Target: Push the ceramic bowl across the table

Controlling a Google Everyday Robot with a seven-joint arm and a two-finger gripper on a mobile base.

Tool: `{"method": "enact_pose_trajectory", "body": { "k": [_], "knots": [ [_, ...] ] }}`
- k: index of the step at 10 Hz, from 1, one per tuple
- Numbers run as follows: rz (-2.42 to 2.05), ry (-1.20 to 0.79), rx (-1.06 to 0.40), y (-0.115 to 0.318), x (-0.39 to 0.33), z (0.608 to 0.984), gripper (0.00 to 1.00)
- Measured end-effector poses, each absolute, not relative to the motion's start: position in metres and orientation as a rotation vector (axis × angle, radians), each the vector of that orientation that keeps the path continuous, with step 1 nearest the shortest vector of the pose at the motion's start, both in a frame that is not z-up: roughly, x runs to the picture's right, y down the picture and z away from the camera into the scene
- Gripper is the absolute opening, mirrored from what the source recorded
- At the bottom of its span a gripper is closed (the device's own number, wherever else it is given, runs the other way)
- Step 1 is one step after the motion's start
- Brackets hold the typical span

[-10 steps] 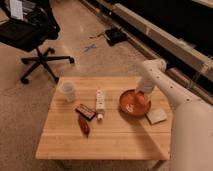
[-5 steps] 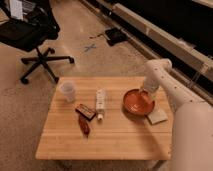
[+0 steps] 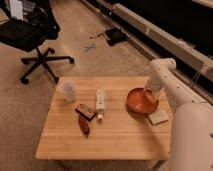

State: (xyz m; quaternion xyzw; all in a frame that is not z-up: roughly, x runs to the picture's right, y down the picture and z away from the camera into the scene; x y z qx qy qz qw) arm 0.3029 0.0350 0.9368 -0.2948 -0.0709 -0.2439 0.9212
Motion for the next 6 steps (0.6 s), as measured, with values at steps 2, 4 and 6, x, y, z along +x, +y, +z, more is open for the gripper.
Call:
{"method": "enact_pose_trajectory", "body": {
  "k": [2, 4, 6],
  "knots": [
    [-0.487, -0.111, -0.601, 0.032, 0.313, 0.937, 0.65],
    [-0.441, -0.08, -0.596, 0.03, 0.329, 0.937, 0.65],
    [-0.382, -0.065, -0.605, 0.03, 0.342, 0.936, 0.65]
  ]
}}
